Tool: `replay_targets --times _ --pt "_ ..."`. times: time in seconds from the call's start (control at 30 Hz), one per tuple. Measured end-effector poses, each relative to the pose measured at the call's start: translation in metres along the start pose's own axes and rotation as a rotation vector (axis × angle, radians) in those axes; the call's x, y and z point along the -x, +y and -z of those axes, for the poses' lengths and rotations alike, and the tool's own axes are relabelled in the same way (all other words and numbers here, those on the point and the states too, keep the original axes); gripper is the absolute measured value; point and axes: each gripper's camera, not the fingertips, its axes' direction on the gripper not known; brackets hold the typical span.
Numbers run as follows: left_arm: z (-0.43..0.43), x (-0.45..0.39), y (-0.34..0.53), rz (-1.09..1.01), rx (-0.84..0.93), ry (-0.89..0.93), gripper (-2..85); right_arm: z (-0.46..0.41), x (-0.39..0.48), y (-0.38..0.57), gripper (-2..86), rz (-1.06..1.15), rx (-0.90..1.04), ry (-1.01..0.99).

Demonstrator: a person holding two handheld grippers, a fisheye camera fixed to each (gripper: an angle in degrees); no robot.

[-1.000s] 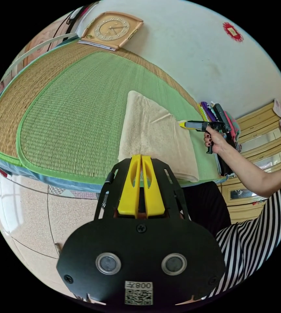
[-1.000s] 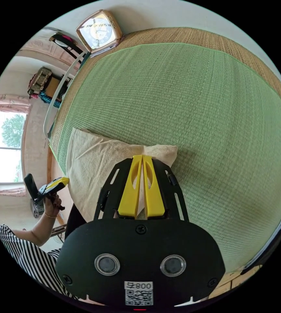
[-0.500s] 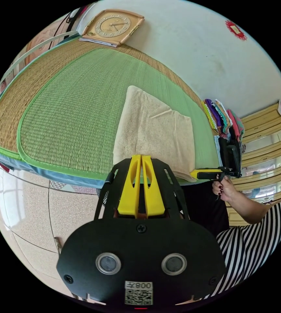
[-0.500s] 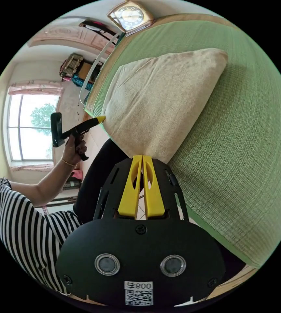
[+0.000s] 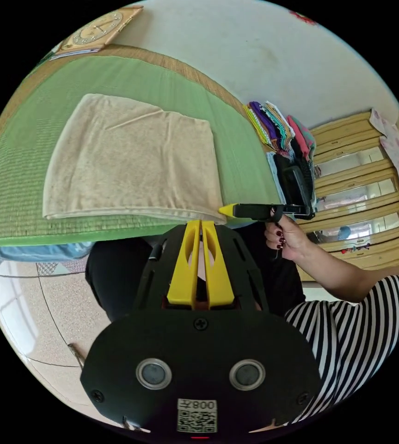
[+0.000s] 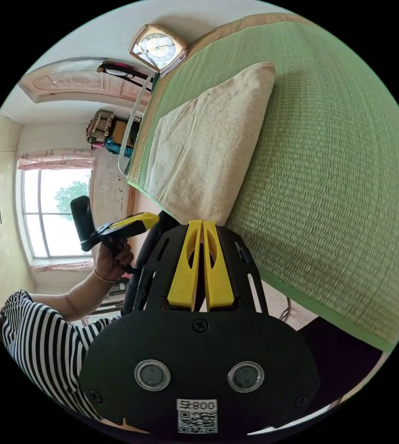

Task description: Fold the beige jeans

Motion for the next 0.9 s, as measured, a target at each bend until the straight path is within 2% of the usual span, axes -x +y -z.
replay_targets --times 0.13,0.27,0.5,0.57,0.9 --pt "-0.048 0.009 -0.014 0.100 0.135 0.148 6.6 0.017 -0.040 0.025 1.5 -0.092 -0.067 -0.143" --pt "-0.076 0.012 -0.023 0.169 0.124 0.261 7.8 0.025 -0.072 0.046 4.6 -0.154 -0.085 -0.216" --pt "-0.095 0.019 -0.032 0.237 0.120 0.228 3.4 0.029 -0.108 0.063 7.4 -0.208 -0.081 -0.268" --pt "-0.096 0.021 -0.032 0.239 0.099 0.267 2.0 0.028 -0.116 0.065 7.9 -0.216 -0.073 -0.274" --pt "-0.102 0.015 -0.037 0.221 0.036 0.271 2.2 0.027 -0.145 0.075 8.2 -0.246 -0.078 -0.298"
